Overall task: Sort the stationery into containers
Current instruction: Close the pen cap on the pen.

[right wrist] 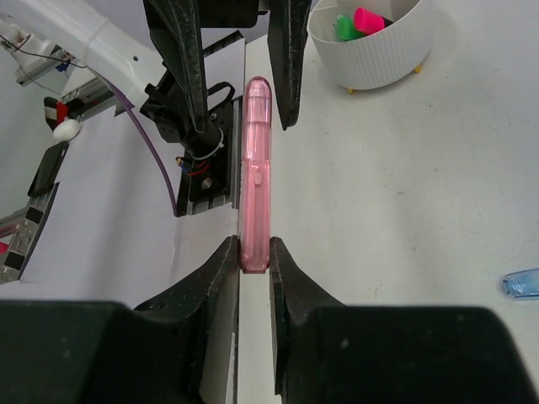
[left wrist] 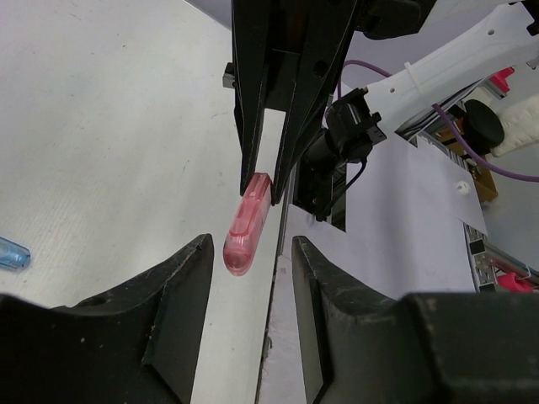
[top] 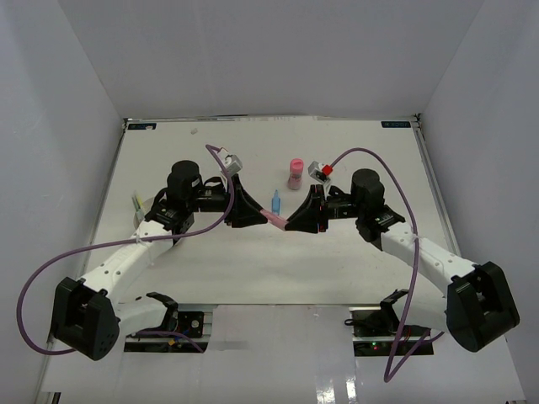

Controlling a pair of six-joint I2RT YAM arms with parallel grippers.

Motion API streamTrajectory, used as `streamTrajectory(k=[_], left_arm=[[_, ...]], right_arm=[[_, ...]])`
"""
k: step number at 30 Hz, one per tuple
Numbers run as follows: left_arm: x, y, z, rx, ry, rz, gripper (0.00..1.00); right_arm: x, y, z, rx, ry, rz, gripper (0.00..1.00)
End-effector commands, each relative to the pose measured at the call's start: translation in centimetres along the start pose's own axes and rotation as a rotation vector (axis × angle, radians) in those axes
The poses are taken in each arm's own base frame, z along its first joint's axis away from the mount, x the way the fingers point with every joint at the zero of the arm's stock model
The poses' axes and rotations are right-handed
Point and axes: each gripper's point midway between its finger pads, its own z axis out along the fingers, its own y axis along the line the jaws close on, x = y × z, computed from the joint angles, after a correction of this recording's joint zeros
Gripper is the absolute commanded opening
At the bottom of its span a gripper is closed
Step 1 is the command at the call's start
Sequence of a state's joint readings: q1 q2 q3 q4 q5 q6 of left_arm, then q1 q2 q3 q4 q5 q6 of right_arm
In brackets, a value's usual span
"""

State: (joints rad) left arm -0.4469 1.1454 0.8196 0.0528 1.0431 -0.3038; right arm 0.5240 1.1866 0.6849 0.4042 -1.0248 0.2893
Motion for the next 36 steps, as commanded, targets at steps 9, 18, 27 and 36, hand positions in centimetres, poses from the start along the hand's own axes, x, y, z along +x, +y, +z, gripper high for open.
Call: streamTrajectory(k=[9, 18, 27, 36], left_arm=[[0.43, -0.44, 0.04, 0.05, 0.02, 0.007, 0.4], [0.42, -0.43, 0.03, 0.042, 0.017, 0.01, 0.23], [0.32, -0.3, -0.08, 0.024, 0.0, 0.013, 0.12], [-0.39, -0.79, -0.33, 0.007, -0.087, 0.015, 0.1]], right_arm=[[-1.75, 0.52, 0.7, -0.05, 0.005, -0.056, 0.08], [-1.49, 0.27, 0.91, -0.043, 0.013, -0.049, 0.08], [-2.15, 0.38, 0.71, -0.019, -0.016, -0.071, 0.27], [-2.21, 0.8, 0.3, 0.002, -0.065, -0.095, 0.45]])
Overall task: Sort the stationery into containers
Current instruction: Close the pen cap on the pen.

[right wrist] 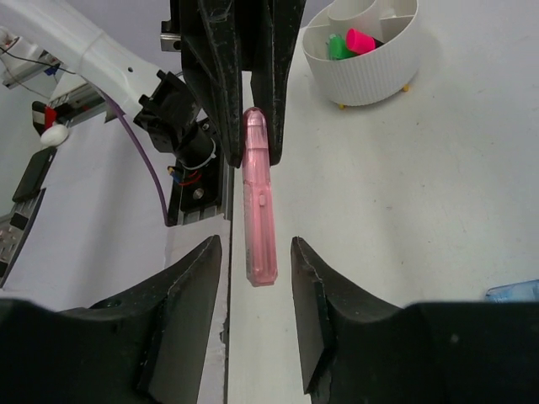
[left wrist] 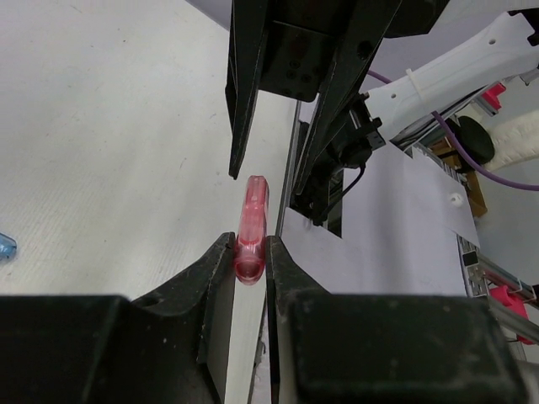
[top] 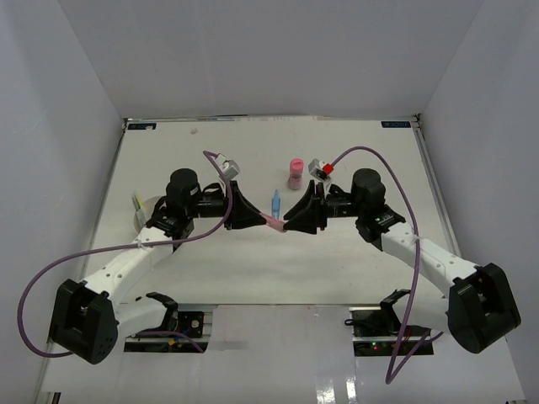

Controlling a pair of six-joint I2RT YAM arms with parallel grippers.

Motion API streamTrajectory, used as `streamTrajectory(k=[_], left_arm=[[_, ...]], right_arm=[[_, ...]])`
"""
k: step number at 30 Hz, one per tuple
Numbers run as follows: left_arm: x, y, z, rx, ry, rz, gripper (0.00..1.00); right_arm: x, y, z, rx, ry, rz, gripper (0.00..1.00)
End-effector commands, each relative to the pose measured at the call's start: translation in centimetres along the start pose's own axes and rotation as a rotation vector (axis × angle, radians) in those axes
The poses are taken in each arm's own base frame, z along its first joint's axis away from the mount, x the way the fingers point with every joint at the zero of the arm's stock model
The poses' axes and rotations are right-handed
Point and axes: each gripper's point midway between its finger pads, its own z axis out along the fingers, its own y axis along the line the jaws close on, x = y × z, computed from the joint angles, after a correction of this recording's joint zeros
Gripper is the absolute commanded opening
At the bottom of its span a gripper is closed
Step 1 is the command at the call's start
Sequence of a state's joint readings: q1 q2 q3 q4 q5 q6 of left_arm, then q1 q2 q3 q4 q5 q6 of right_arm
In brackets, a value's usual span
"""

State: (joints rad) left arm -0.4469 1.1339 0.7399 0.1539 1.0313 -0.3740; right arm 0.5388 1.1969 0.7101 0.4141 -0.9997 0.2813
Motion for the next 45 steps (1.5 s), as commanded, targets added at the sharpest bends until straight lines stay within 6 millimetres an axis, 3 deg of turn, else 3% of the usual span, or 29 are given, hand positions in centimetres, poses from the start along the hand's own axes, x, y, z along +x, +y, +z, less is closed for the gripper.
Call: streamTrajectory(k=[1, 11, 16, 29, 39, 45], left_arm=[[-1.6, -1.3, -0.4, 0.01, -0.073, 0.057, 0.1], [-2.4, -1.9, -0.7, 0.014, -0.168, 0.059, 0.1], [-2.5, -2.1, -0.6, 0.036, -0.189, 0.044, 0.1], [-2.4, -2.5, -0.7, 0.056, -0.2, 0.026, 0.1], [-2.1, -2.6, -0.6, 0.072, -0.19, 0.019, 0.1], [-1.8, -2.6, -0.2, 0.081, -0.172, 0.006, 0.1]], right_arm=[[-1.3, 0.9, -0.2, -0.003, -0.056, -0.067, 0.46], [-1.2, 1.2, -0.4, -0.009, -0.082, -0.077, 0.6], [-1.6, 1.5, -0.3, -0.027, -0.109, -0.087, 0.6], [-2.5, 1.5, -0.1, -0.038, -0.135, -0.092, 0.4], [-2.9, 1.7, -0.1, -0.039, -0.153, -0.095, 0.15], [-3.3, 2.0, 0.1, -0.05, -0.163, -0.087, 0.08]])
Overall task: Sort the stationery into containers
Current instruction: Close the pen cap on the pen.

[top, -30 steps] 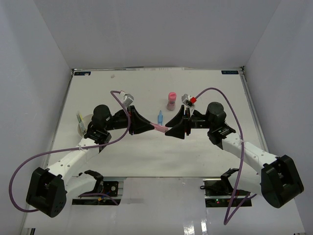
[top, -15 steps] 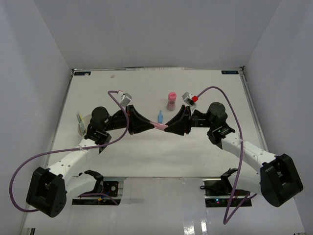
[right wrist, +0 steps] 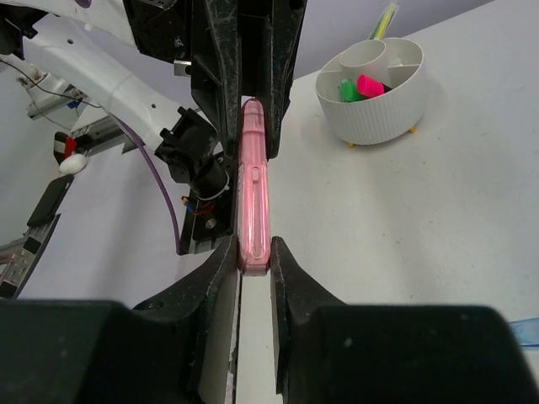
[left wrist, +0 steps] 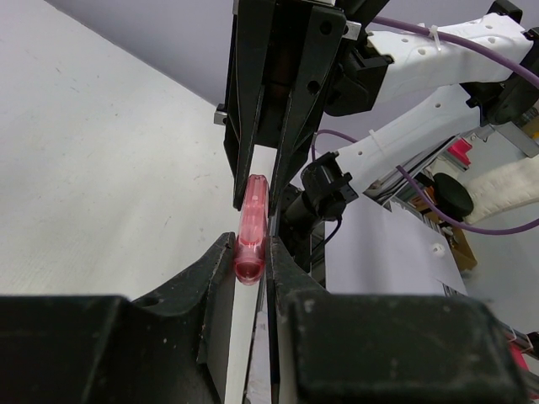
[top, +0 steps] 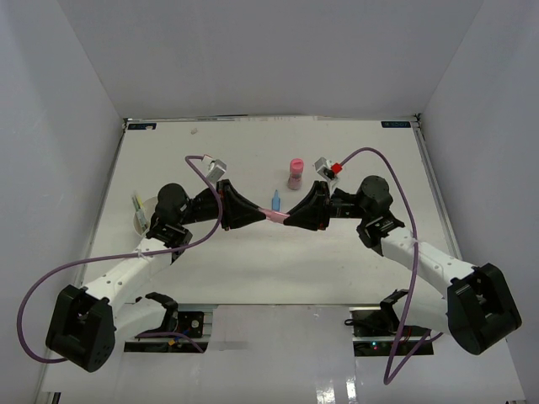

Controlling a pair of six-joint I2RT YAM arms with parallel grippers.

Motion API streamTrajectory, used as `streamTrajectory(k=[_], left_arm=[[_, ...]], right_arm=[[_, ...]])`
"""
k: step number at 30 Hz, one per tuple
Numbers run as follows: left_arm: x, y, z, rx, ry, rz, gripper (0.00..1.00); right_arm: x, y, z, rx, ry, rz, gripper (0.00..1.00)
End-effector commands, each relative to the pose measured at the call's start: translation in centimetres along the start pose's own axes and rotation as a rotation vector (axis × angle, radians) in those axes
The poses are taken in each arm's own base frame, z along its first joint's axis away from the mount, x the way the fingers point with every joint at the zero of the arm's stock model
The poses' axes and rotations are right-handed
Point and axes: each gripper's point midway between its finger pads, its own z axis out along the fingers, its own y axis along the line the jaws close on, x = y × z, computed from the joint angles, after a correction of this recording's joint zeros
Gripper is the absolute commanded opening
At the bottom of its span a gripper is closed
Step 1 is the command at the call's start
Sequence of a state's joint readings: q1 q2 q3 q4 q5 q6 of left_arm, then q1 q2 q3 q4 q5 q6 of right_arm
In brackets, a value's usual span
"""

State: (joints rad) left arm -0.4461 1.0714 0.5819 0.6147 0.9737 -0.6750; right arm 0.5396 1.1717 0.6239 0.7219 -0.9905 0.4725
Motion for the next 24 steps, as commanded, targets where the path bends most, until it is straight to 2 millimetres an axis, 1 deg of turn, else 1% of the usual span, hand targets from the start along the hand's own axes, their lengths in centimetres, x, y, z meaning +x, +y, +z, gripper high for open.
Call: streamTrajectory(k=[1, 12, 18, 24], left_arm=[[0.6, -0.6, 0.3, 0.032, 0.03, -0.008, 0.1], [1.7, -0.8, 1.3, 0.033, 0.076, -0.016, 0.1], [2.6, -0.8, 1.9, 0.039, 0.099, -0.033, 0.09], [3.0, -1.1, 2.1, 0.047, 0.112, -0.041, 0.09]], right_arm=[[-1.6, 0.4, 0.5, -0.015, -0.047, -0.059, 0.08], [-2.2, 0.2, 1.6, -0.024, -0.058, -0.054, 0.08], [-3.2, 0.5, 1.6, -0.024, -0.079, -0.074, 0.08], [-4.0, 0.7, 1.6, -0.019, -0.098, -0.091, 0.08]])
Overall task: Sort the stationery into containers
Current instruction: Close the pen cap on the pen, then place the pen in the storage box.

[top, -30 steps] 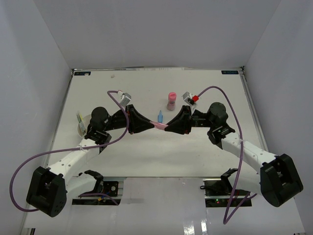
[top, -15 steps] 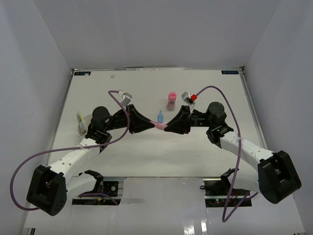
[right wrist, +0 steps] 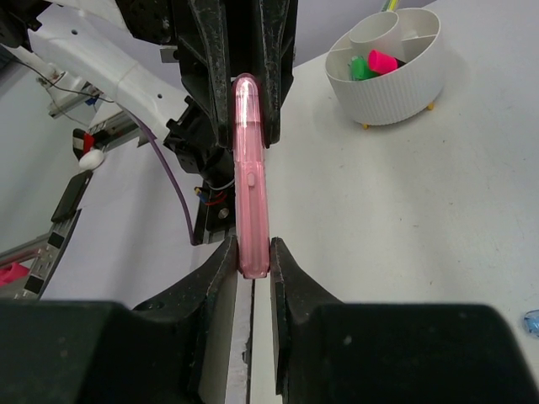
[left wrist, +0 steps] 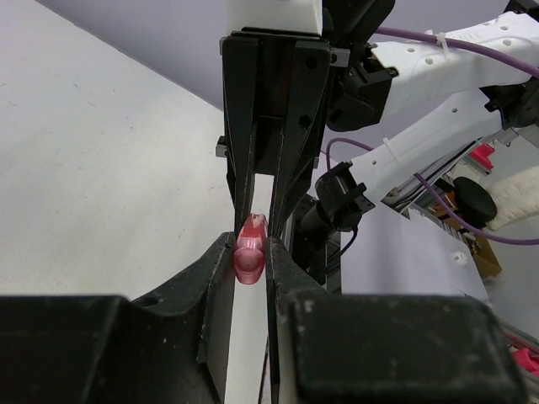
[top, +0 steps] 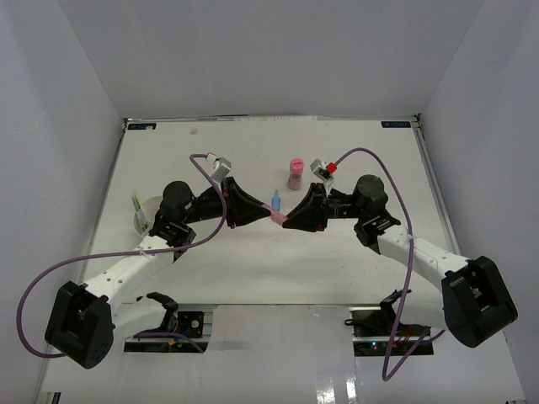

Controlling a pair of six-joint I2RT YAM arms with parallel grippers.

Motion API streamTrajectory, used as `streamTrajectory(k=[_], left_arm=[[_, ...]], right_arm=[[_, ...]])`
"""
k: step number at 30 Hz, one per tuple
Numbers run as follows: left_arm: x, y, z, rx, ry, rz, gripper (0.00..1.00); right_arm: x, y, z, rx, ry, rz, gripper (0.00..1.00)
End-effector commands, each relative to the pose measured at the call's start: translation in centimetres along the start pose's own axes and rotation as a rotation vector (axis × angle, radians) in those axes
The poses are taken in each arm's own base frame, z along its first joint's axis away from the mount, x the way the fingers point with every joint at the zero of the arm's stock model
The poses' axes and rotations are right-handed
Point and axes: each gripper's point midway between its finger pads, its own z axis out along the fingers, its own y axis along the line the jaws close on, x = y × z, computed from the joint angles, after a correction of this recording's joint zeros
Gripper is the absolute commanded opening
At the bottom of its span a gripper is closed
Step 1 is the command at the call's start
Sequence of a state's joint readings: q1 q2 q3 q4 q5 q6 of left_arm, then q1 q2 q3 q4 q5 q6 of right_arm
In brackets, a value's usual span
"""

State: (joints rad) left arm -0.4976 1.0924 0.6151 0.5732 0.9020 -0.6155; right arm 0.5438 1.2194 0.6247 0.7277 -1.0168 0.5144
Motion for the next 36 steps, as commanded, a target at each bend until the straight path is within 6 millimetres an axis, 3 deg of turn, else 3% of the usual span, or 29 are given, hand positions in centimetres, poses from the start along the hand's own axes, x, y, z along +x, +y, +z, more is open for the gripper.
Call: streamTrajectory(k=[1, 3, 6, 11, 15, 18, 21, 22, 23, 25, 26, 31, 32, 36], left_arm=[[3.0, -1.6, 0.8, 0.07, 0.113, -0.065, 0.08], [2.9, -1.1, 0.8, 0.038, 0.111, -0.052, 0.09], [2.3, -0.4, 0.7, -0.02, 0.104, -0.019, 0.08], [1.8, 0.2, 0.5, -0.079, 0.095, 0.006, 0.08], [1.5, 0.6, 0.5, -0.106, 0.098, 0.02, 0.07], [0.9, 1.3, 0.0, -0.183, 0.098, 0.034, 0.07], [0.3, 3.2, -1.4, -0.367, 0.096, 0.042, 0.07], [0.1, 3.8, -2.1, -0.429, 0.094, 0.045, 0.07], [-0.1, 5.6, -3.6, -0.582, 0.092, 0.024, 0.08], [-0.8, 6.7, -6.0, -0.747, 0.063, 0.016, 0.09], [-0.2, 8.4, -8.7, -0.928, 0.067, -0.021, 0.09], [-0.1, 9.4, -15.8, -1.293, 0.068, -0.056, 0.09], [0.8, 9.3, -17.2, -1.354, 0.108, -0.074, 0.09], [-0.3, 8.9, -21.6, -1.556, 0.092, -0.068, 0.09]], right_arm=[[-5.1, 1.5, 1.2, -0.006, -0.129, -0.175, 0.09], [-4.9, 1.4, 1.0, 0.002, -0.128, -0.171, 0.18], [-4.0, 1.4, 0.8, 0.01, -0.119, -0.163, 0.42], [-2.9, 1.1, -0.3, 0.044, -0.109, -0.153, 0.61], [-1.7, 0.3, -1.5, 0.101, -0.09, -0.144, 0.81], [-0.5, -0.5, -2.4, 0.154, -0.07, -0.141, 0.92], [0.7, -1.7, -3.4, 0.235, -0.049, -0.135, 0.98], [0.9, -2.4, -3.6, 0.277, -0.046, -0.133, 0.98], [1.1, -2.8, -3.9, 0.3, -0.035, -0.152, 0.96], [1.8, -3.6, -4.5, 0.363, -0.016, -0.135, 0.94], [2.0, -3.9, -4.7, 0.383, -0.012, -0.145, 0.94], [3.8, -5.5, -5.6, 0.466, 0.001, -0.11, 0.92], [4.2, -5.6, -5.6, 0.47, 0.006, -0.102, 0.92], [5.3, -6.5, -6.0, 0.506, 0.015, -0.079, 0.92]])
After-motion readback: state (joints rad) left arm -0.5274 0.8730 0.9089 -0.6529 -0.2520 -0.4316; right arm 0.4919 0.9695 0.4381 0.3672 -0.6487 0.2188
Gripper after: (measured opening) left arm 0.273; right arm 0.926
